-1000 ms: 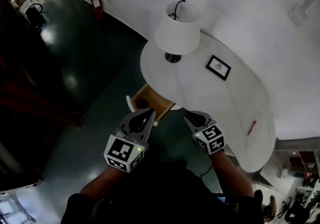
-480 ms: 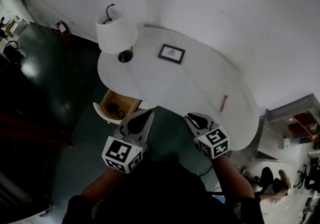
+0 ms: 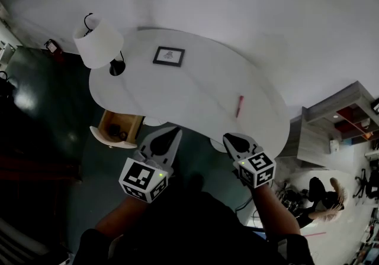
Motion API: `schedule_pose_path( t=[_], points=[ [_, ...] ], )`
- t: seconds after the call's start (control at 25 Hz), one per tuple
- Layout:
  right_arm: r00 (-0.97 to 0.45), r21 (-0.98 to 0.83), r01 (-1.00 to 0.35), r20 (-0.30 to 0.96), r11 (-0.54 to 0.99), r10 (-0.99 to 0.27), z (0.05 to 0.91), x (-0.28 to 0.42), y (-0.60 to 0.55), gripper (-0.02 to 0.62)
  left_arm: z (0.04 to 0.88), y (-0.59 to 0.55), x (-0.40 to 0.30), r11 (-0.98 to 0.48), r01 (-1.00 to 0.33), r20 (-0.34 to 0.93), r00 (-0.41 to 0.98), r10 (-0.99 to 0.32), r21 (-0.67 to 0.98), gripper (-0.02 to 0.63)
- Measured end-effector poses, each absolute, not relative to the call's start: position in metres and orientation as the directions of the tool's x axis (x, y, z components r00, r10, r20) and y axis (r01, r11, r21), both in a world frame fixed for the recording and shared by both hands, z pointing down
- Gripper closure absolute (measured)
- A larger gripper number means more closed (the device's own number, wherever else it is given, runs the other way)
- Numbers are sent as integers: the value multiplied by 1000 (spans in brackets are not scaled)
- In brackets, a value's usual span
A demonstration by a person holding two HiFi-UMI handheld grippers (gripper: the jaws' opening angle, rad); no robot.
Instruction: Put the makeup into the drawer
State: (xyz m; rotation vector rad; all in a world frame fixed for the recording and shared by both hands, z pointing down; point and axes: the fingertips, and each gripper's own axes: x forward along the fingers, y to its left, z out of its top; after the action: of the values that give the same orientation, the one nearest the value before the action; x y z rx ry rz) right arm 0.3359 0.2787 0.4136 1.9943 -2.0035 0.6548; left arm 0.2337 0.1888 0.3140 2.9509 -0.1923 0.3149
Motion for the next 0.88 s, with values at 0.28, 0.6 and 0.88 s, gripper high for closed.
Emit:
schedule_pose_path(
  t=[0.28,0.6,0.88],
  points=[
    [29,-151,-983,447,-107,-894,405,376,265,563,309,172,282,-995,-20,205,979,1,102,595],
    [115,-141,-969,479,-205,-870,409,409,237,563,305,138,318,-989,74,170,981,96,131,595],
    [169,-117,-954,555,-277,-815,435,435,243,541,319,140,341,-976,128,187,969,160,175,595]
  ],
)
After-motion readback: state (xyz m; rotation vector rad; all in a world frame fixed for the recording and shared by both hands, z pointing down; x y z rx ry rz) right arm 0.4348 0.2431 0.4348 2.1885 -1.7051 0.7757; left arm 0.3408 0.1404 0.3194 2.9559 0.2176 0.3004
